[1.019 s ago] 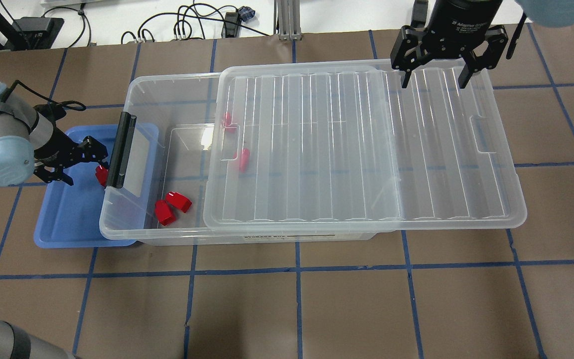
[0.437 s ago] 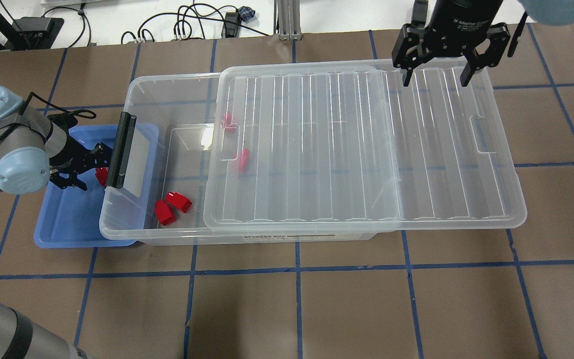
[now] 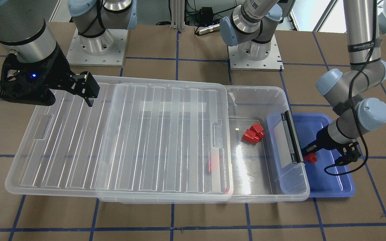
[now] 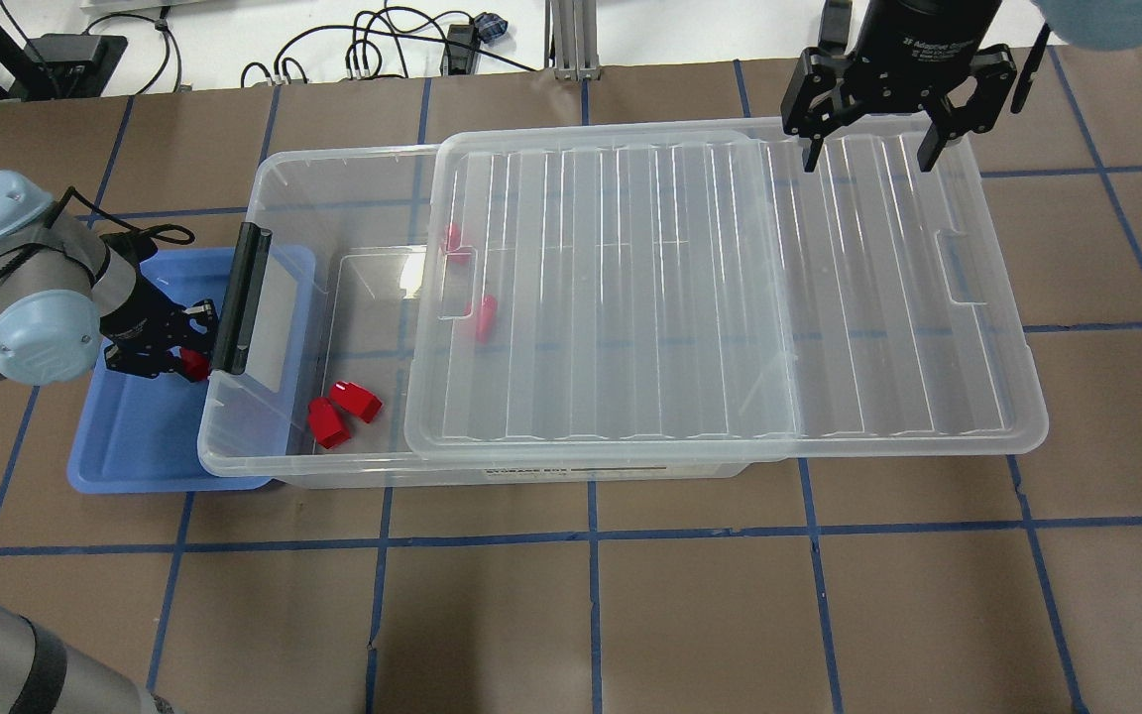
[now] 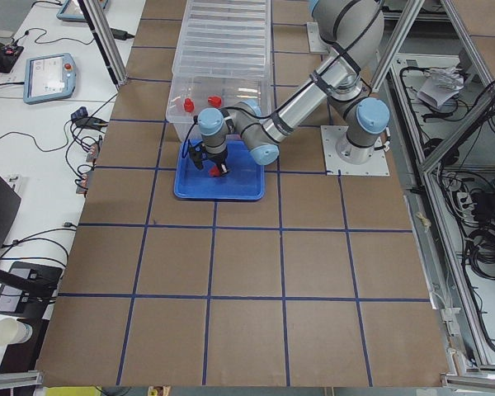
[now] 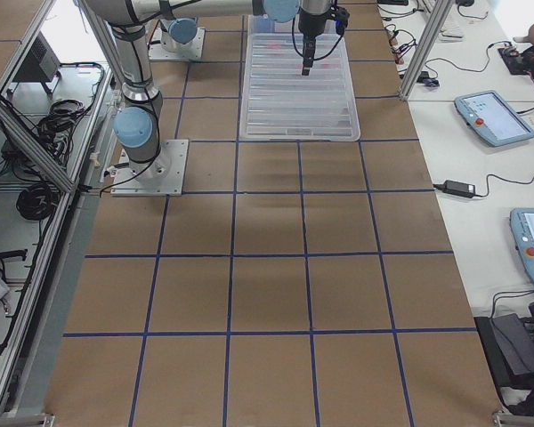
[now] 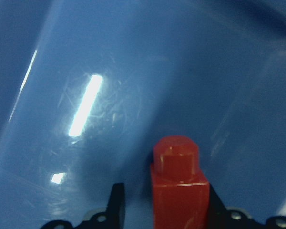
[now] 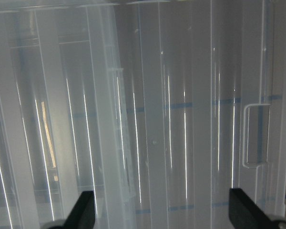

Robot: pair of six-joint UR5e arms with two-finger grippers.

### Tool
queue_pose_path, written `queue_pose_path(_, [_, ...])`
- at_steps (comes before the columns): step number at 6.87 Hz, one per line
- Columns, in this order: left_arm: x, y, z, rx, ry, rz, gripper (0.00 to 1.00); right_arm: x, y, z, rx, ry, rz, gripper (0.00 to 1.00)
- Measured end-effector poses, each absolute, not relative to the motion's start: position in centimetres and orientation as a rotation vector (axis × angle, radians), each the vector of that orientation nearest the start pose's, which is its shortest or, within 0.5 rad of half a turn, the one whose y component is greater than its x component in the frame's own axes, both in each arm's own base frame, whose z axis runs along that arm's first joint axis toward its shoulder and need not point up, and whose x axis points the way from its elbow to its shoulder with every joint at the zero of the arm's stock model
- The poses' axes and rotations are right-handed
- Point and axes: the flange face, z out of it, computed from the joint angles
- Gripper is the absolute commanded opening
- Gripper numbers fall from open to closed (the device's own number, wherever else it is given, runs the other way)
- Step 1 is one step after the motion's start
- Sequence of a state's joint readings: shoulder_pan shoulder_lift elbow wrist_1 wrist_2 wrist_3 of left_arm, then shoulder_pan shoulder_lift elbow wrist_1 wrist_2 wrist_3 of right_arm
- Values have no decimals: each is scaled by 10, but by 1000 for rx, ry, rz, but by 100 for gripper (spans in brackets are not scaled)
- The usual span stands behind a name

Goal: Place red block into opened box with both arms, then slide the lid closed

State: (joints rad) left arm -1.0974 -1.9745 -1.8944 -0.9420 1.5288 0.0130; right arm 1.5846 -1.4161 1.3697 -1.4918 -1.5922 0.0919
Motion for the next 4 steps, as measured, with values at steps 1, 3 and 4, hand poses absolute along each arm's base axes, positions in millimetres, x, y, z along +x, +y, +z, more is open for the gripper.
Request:
queue_pose_path(1, [132,-564,208,-729,3122,161,0,139,-552,498,123,3162,49,100])
queue_pose_path(3, [129,-592,300,-697,3139,262,0,139,-552,497,122,3162,51,100])
queue_pose_path(4, [112,-594,353,-667,3146,306,0,139,-552,497,121,3162,52,100])
